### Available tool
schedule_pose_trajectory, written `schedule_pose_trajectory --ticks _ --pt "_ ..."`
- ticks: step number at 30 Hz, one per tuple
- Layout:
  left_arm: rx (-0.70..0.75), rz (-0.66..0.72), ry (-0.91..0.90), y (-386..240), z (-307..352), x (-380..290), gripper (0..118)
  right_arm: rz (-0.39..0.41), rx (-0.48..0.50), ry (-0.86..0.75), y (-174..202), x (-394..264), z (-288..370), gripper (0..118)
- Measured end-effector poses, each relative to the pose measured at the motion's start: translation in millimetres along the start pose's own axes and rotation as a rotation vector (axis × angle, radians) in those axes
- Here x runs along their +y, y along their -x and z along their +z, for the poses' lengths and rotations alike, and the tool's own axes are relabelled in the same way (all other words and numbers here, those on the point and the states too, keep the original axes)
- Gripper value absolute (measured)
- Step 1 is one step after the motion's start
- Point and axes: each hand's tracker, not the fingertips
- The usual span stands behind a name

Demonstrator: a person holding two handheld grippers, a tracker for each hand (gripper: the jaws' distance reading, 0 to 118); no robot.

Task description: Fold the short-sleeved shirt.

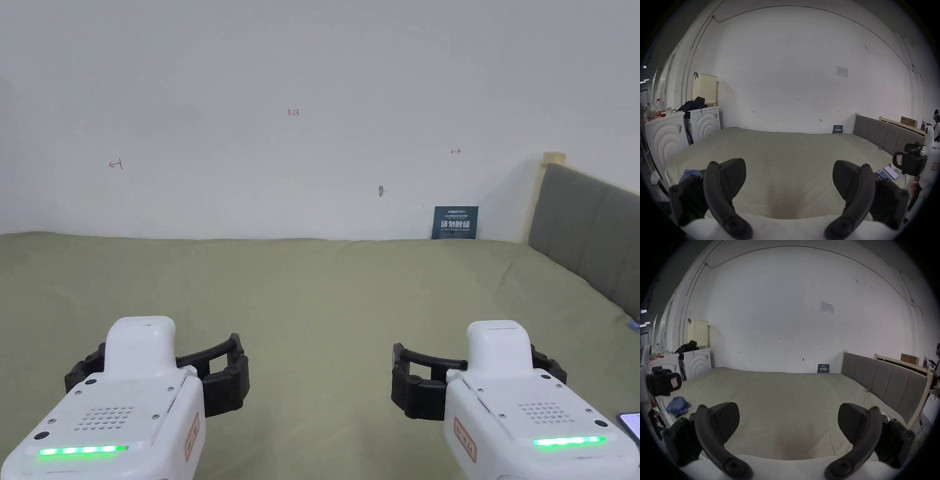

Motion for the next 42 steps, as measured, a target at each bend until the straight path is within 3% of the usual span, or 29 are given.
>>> schedule_pose_trajectory --ticks 5,23,27,29,35,42 --pt "0.012 -0.041 -0.025 -2.4 0.0 0.5 112 -0.044 -0.026 -0.033 0.4 3.1 -3.4 118" --pt "0.057 -0.017 -0.037 4.9 -5.3 -5.5 112 0.038 -0.024 -0.041 8.3 -6.0 -4.5 118" --pt "0.068 -0.008 -0.031 7.9 -6.6 -4.7 112 -0.071 0.002 -0.058 -0.7 -2.8 -0.6 118" --pt "0.06 -0.01 -0.02 8.1 -8.1 -3.3 112 -0.086 0.023 -0.054 -5.2 1.7 -0.9 118" --pt "0.049 -0.001 -0.048 4.9 -7.6 4.9 112 -0.001 -0.008 -0.095 -1.1 10.4 -3.3 118" --pt "0.06 -0.027 -0.066 2.9 -8.2 8.2 112 -0.031 -0.005 -0.095 -1.6 12.3 -7.2 118"
